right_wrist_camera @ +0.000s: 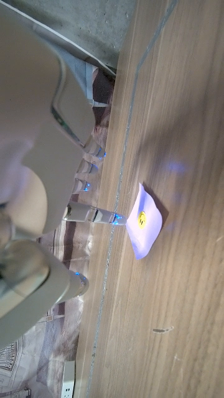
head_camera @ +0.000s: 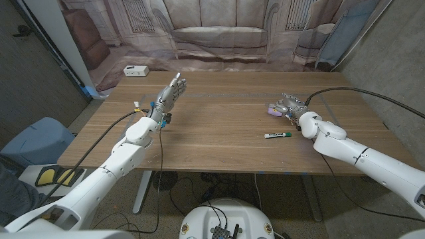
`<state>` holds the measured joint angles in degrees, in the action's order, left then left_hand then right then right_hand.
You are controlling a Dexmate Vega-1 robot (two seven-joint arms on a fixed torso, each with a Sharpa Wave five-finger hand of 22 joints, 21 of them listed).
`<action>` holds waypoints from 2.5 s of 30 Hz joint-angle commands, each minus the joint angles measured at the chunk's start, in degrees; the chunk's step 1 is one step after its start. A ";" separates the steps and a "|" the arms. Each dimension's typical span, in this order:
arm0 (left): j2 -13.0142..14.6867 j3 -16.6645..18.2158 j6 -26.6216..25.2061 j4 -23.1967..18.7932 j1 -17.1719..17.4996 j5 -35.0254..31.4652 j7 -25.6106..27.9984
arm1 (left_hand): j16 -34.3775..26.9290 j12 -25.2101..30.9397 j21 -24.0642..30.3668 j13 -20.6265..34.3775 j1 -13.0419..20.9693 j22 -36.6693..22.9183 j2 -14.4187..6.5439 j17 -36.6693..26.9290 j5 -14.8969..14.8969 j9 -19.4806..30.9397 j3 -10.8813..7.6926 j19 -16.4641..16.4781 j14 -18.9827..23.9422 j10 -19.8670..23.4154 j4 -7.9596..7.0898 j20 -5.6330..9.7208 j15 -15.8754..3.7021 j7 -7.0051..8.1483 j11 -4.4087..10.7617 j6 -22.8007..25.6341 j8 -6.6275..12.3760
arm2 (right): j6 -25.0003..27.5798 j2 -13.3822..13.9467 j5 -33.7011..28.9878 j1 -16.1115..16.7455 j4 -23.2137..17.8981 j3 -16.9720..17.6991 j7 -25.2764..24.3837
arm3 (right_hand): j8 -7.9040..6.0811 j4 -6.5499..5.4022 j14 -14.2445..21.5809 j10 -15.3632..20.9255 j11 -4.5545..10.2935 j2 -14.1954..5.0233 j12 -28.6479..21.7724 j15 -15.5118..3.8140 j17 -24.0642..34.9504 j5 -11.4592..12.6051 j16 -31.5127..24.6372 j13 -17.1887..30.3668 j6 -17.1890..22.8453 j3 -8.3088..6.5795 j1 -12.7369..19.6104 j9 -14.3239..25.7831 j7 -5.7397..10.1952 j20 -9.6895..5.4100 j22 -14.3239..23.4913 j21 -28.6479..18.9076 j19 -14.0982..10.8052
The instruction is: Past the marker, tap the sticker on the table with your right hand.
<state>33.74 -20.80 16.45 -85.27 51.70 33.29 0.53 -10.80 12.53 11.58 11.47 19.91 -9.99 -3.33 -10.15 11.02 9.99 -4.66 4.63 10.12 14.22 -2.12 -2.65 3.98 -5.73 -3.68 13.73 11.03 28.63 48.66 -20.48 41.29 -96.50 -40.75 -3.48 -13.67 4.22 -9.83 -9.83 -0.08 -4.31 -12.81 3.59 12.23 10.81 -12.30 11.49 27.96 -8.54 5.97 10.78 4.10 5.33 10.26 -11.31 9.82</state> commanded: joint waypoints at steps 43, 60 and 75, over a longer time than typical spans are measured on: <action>-0.50 -0.24 -1.05 -0.46 0.05 -0.33 1.69 | 0.01 -0.04 -0.25 0.02 0.10 -0.28 -0.75 -0.16 -0.10 0.35 -0.20 -0.01 -0.09 0.68 0.69 -0.52 0.27 -0.05 0.17 1.05 0.03 | 5.06 -0.43 -8.76 -3.43 2.93 -7.11 3.12 | -0.30 0.19 -11.95 0.16 0.91 -0.86 -0.48 -0.08 -0.02 0.25 -0.72 -0.09 3.61 -0.94 0.68 0.15 1.71 0.01 0.08 -0.46 11.43; 0.02 0.03 -1.33 -1.46 1.00 -0.16 1.99 | 0.00 -0.07 -0.26 0.02 0.15 -0.28 -0.92 -0.15 -0.10 0.35 -0.27 -0.03 -0.07 0.66 0.82 -0.57 0.32 0.01 0.19 1.04 -0.04 | 6.38 -0.58 -12.81 -3.97 2.78 -8.70 6.67 | -0.84 -0.21 -11.61 1.51 1.18 -0.37 -0.57 -0.37 0.09 0.14 -0.89 -0.14 6.63 -0.53 -0.33 0.14 2.34 -0.13 0.10 -0.43 11.47; 0.47 0.28 -1.45 -2.28 1.66 -0.08 2.11 | 0.00 -0.07 -0.27 0.02 0.16 -0.28 -1.02 -0.15 -0.11 0.36 -0.31 -0.07 -0.05 0.72 0.93 -0.55 0.24 -0.07 0.02 1.07 -0.06 | 6.93 -1.16 -15.08 -4.09 3.18 -9.57 9.08 | -0.85 -0.35 -11.46 1.88 1.42 -0.29 -0.45 -0.55 0.08 0.16 -0.91 -0.16 7.70 -0.46 -0.67 0.12 2.51 -0.43 0.11 -0.42 11.48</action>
<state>33.86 -20.70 15.18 -86.94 52.87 33.14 2.53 -10.80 12.53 11.58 11.47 19.99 -9.99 -3.86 -10.15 11.02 10.28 -4.85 4.38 10.12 14.43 -1.65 -2.90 3.98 -5.73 -3.47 14.33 11.03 34.98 47.84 -33.89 37.24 -93.53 -49.67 3.93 -14.26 4.15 -9.83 -7.96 1.33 -4.60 -13.15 3.59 12.26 10.81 -12.96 11.19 33.10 -8.89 5.66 10.75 7.78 5.33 10.26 -11.30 9.82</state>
